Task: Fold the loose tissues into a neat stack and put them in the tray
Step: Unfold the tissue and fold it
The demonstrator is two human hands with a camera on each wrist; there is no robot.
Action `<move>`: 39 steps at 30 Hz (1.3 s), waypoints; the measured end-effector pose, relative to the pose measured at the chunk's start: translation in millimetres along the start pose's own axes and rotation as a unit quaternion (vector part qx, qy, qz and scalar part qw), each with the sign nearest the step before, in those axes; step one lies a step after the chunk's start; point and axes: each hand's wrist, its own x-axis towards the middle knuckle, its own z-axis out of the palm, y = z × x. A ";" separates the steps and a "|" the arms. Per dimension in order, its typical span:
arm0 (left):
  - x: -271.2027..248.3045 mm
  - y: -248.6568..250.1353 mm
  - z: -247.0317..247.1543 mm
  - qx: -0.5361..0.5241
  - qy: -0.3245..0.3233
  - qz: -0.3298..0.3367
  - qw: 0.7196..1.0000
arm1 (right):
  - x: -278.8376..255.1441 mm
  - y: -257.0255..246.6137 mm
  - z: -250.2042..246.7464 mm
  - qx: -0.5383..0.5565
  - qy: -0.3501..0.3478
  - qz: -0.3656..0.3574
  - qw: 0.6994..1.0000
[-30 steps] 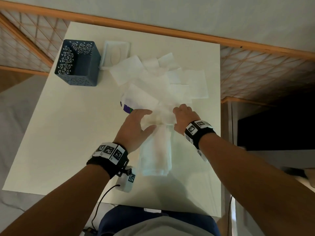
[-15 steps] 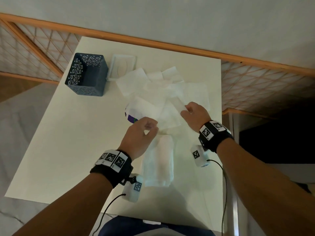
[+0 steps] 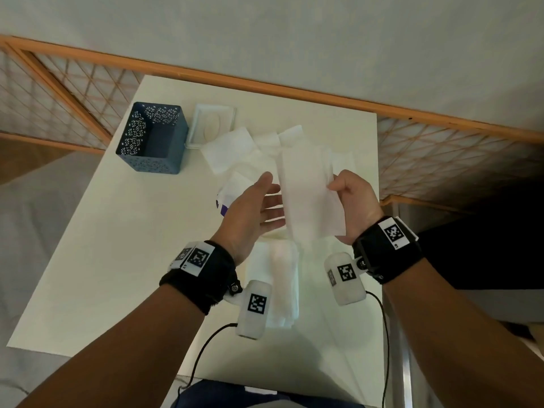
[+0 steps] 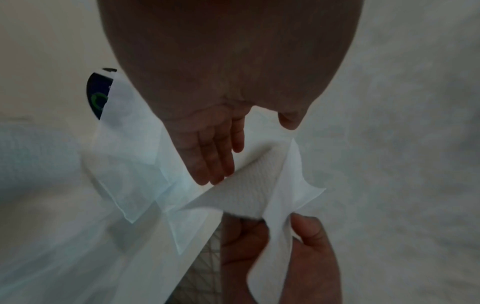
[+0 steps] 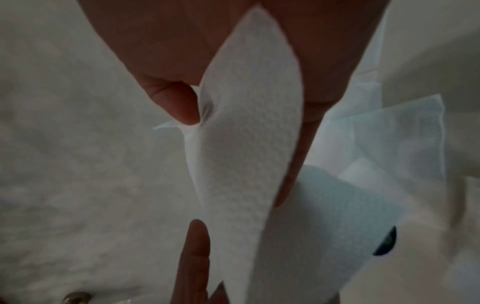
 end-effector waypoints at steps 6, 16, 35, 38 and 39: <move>-8.3 -5.0 -0.7 0.007 -0.018 0.024 1.000 | -10.1 12.2 10.0 0.017 -0.002 0.016 1.000; -13.9 -18.1 -9.5 0.146 0.040 0.104 0.983 | -16.0 27.1 20.8 -0.171 0.082 -0.038 0.981; -34.3 -70.3 -59.9 0.193 0.034 -0.032 0.980 | -30.4 93.0 -0.2 -0.479 0.078 -0.003 0.874; -29.1 -84.0 -68.6 0.293 0.081 -0.019 0.952 | -32.6 105.8 -5.5 -0.537 0.084 0.012 0.839; -27.0 -87.7 -70.4 0.321 0.090 -0.013 0.943 | -32.3 110.5 -7.4 -0.545 0.089 0.018 0.833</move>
